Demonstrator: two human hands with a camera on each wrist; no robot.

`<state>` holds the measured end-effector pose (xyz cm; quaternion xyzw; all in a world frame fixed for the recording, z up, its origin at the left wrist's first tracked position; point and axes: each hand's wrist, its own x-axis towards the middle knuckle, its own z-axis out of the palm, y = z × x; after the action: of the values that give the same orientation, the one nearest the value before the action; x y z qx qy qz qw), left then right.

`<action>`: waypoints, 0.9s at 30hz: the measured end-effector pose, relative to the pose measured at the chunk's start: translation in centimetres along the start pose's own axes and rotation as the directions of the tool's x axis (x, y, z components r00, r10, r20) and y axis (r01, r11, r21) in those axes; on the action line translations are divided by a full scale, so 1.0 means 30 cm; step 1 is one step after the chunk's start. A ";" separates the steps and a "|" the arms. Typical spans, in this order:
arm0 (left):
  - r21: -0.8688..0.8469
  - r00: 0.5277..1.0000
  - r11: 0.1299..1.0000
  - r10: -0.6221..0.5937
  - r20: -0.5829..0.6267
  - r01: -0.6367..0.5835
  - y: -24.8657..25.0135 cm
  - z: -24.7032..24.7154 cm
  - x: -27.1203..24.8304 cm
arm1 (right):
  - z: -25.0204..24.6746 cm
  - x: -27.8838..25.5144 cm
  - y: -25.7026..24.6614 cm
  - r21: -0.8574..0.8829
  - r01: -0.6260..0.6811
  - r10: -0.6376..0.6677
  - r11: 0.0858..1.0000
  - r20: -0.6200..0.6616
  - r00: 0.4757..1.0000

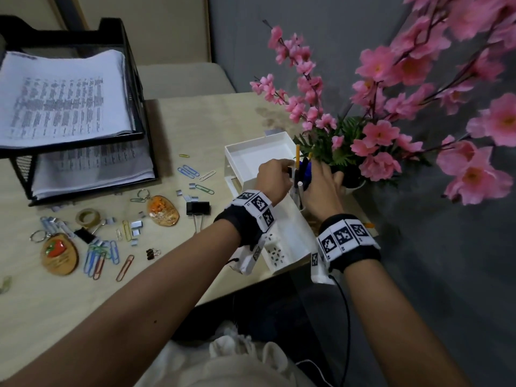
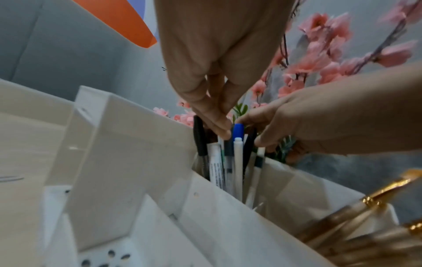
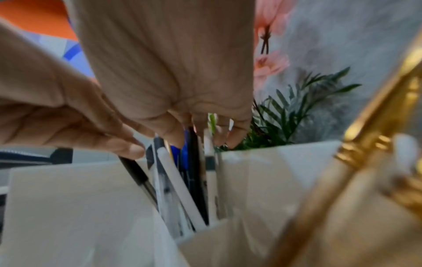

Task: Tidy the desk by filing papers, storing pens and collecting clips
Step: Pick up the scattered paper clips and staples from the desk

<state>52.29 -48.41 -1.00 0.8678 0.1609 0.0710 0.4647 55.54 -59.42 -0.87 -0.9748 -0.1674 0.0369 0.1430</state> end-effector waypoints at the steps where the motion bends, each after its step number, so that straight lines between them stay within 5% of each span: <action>1: -0.051 1.000 0.999 0.000 -0.026 -0.001 -0.013 -0.020 -0.018 | -0.010 0.000 -0.020 0.004 -0.010 0.010 1.000 -0.056 0.998; 4: -0.247 0.990 0.968 -0.076 -0.116 0.045 -0.096 -0.098 -0.076 | -0.013 -0.026 -0.129 0.099 0.069 -0.043 0.993 -0.251 0.967; 6: -0.346 0.970 0.931 -0.182 -0.160 0.118 -0.185 -0.162 -0.106 | 0.019 -0.049 -0.228 0.226 0.206 -0.144 0.952 -0.263 0.954; 11: -0.384 0.852 0.832 -0.492 -0.177 0.401 -0.447 -0.329 -0.198 | 0.222 -0.074 -0.442 0.267 0.335 -0.389 0.904 0.186 0.902; 13: -0.274 0.837 0.843 -0.517 -0.180 0.462 -0.515 -0.382 -0.234 | 0.314 -0.073 -0.479 0.180 0.277 -0.326 0.944 0.354 0.877; 16: 0.034 0.847 0.864 -0.484 -0.221 0.502 -0.576 -0.464 -0.263 | 0.411 -0.086 -0.510 0.095 0.185 -0.208 0.978 0.430 0.879; 21: 0.482 0.943 0.824 -0.331 -0.019 0.299 -0.626 -0.531 -0.204 | 0.482 -0.114 -0.518 0.073 0.139 -0.156 0.988 0.382 0.911; 24: 0.679 0.942 0.720 -0.308 0.130 0.142 -0.634 -0.524 -0.164 | 0.480 -0.130 -0.491 0.147 0.077 -0.122 0.986 0.328 0.937; 27: 0.729 0.905 0.677 -0.368 0.213 0.103 -0.651 -0.507 -0.143 | 0.435 -0.154 -0.465 0.404 -0.054 -0.067 0.913 0.280 0.958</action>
<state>39.96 -27.89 -8.60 0.9481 0.2044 -0.2091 0.1253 45.23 -44.91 -9.18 -0.9071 -0.1785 0.2117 0.3169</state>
